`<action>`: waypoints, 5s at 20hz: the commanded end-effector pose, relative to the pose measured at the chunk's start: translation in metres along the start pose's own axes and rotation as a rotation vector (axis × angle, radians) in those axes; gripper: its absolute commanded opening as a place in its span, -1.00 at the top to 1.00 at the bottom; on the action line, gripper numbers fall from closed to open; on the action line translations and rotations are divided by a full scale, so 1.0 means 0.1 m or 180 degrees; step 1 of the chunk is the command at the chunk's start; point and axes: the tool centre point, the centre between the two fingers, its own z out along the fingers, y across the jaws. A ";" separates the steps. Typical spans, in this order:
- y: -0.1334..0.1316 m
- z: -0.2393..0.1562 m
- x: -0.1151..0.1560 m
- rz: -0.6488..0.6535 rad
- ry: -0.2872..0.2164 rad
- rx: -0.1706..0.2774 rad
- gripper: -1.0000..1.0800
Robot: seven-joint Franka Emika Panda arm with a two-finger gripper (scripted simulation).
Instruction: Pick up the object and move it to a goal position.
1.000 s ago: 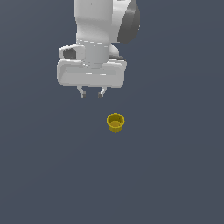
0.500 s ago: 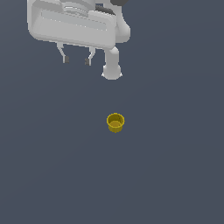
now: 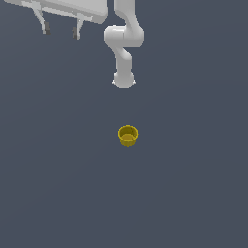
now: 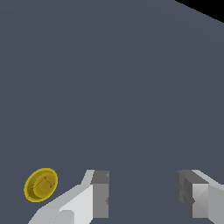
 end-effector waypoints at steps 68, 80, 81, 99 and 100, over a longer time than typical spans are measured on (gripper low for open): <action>-2.08 3.31 -2.00 -0.0723 0.1189 0.2553 -0.23; -2.31 3.49 -1.94 -0.0716 0.1191 0.2560 -0.23; -2.31 3.49 -1.94 -0.0716 0.1191 0.2560 1.00; -2.22 3.27 -1.85 -0.0720 0.1185 0.2559 1.00; -2.20 3.21 -1.83 -0.0721 0.1183 0.2560 1.00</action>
